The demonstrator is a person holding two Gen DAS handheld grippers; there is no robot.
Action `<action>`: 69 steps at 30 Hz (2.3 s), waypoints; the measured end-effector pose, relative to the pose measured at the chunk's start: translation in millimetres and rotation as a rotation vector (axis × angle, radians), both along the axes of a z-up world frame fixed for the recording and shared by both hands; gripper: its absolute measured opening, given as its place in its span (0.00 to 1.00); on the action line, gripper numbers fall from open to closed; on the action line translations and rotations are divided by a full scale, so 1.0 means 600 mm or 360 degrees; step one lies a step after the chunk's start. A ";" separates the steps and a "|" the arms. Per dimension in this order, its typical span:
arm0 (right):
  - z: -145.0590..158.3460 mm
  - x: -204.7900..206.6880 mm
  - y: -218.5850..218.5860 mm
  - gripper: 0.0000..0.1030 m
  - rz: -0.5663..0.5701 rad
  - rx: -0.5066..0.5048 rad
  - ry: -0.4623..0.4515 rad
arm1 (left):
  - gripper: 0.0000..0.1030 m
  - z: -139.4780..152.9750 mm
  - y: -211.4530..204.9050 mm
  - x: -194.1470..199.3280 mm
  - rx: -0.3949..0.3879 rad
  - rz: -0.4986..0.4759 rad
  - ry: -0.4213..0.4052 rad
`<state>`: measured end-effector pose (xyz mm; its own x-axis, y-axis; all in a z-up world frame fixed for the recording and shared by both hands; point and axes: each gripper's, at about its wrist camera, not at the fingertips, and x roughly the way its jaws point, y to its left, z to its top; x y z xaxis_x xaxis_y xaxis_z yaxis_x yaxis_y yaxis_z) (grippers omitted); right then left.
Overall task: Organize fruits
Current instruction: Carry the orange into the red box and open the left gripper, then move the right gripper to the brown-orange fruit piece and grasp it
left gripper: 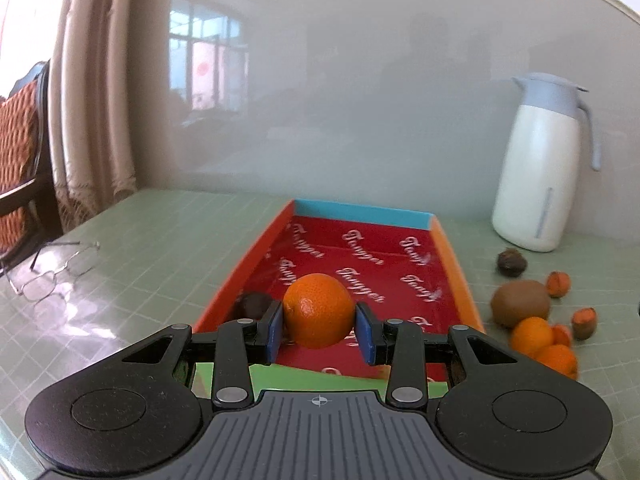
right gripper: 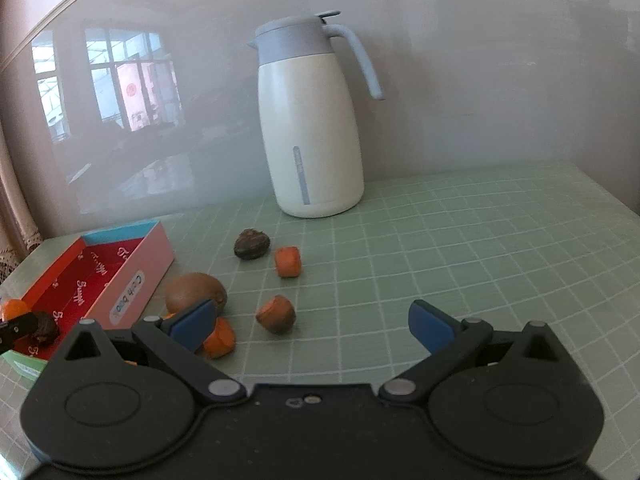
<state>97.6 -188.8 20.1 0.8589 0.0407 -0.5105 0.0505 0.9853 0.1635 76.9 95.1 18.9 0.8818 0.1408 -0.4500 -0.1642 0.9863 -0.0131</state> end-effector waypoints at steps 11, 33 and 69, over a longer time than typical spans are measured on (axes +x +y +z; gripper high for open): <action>0.000 -0.005 -0.012 1.00 -0.0012 -0.0012 0.0000 | 0.37 -0.008 -0.001 0.004 0.0020 0.0037 0.0018; 0.005 -0.016 -0.025 1.00 0.0067 0.0066 -0.0053 | 1.00 0.025 -0.032 -0.041 0.0226 0.0018 -0.0122; -0.067 0.079 0.054 0.53 0.0223 -0.0328 0.0106 | 1.00 -0.008 0.132 -0.055 0.0003 0.0513 -0.0126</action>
